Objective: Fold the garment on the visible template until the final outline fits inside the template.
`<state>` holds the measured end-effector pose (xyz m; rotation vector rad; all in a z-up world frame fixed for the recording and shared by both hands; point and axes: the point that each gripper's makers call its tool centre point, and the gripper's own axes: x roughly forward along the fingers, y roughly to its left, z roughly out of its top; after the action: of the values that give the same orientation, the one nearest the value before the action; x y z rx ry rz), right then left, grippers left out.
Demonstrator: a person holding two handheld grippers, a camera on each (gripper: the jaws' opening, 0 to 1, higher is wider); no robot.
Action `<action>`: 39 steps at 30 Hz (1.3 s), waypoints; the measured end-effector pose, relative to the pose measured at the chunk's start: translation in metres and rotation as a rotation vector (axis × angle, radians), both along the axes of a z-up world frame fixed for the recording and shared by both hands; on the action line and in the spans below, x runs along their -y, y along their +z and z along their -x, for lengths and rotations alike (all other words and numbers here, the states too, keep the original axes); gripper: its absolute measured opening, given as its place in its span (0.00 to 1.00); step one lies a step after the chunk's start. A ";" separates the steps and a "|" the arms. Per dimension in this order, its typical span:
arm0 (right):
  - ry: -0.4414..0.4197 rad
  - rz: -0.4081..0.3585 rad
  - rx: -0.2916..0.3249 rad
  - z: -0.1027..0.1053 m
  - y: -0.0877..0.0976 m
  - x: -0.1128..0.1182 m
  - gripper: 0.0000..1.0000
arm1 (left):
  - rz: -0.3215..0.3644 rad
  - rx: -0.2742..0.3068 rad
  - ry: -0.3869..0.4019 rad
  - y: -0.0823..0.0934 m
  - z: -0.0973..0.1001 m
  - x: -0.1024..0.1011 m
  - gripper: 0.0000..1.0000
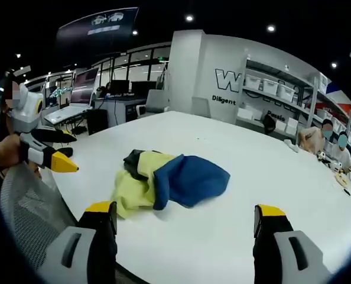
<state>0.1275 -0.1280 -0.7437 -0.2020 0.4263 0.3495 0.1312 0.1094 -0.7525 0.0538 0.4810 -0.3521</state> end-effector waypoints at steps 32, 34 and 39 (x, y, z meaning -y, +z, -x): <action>-0.002 0.054 -0.022 0.000 -0.007 0.003 0.94 | -0.012 -0.012 -0.028 -0.003 0.000 0.004 0.92; 0.001 0.055 -0.020 0.000 -0.007 0.003 0.94 | -0.011 -0.013 -0.027 -0.003 0.000 0.004 0.92; -0.004 0.058 -0.020 0.000 -0.007 0.004 0.94 | -0.015 -0.014 -0.025 -0.004 0.000 0.003 0.92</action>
<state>0.1275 -0.1319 -0.7508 -0.2545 0.4567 0.3359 0.1309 0.1062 -0.7563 0.0722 0.4969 -0.3731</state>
